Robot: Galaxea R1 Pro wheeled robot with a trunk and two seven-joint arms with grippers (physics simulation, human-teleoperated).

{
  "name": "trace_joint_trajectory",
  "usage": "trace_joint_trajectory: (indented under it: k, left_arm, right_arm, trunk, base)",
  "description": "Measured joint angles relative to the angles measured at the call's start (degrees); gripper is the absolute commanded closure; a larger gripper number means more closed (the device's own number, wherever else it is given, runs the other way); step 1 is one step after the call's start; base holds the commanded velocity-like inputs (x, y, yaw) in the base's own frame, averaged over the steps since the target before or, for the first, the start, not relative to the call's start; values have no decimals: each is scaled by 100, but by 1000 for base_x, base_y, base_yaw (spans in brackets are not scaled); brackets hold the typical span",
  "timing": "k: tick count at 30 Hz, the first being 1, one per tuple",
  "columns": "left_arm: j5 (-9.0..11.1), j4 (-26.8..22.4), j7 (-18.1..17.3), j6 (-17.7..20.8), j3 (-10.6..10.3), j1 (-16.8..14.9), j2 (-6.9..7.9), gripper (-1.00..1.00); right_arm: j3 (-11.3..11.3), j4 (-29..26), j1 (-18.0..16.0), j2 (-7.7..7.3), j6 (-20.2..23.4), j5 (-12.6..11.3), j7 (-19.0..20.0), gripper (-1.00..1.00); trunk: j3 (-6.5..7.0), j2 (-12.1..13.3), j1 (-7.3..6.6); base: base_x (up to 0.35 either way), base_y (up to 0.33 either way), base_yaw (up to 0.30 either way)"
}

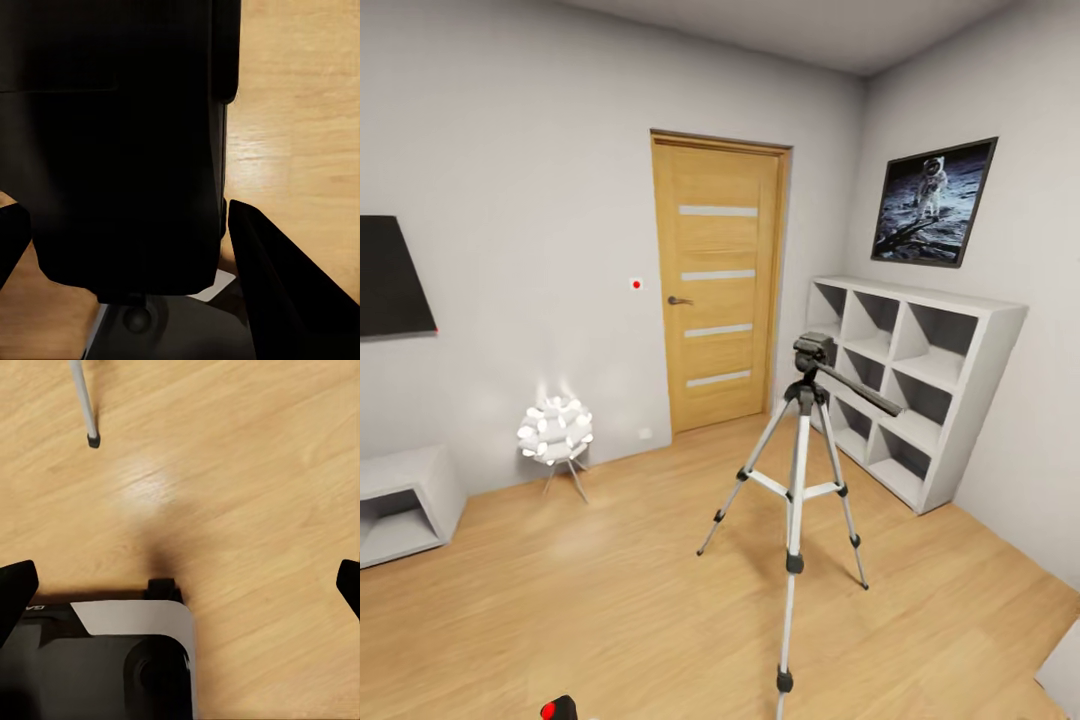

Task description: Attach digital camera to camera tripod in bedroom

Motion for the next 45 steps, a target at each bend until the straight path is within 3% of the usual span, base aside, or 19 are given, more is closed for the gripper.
trace_joint_trajectory:
  k: [29, 35, 45]
  left_arm:
    - [0, 0, 27, -4, 0, 1, -9, 100]
    - [1, 0, 26, -5, 0, 2, -6, 100]
    - [2, 0, 31, -21, 0, 1, 5, 100]
  right_arm:
    - [0, 0, 0, -6, -2, 2, 0, -100]
    - [0, 1, -1, -6, -1, 2, -1, -100]
    - [0, 2, -2, -6, 5, 2, -4, -100]
  trunk:
    - [0, 0, 0]
    - [0, 0, 0]
    - [0, 0, 1]
  base:
    - [109, 337, -241]
    - [96, 297, -79]
    - [17, 51, -10]
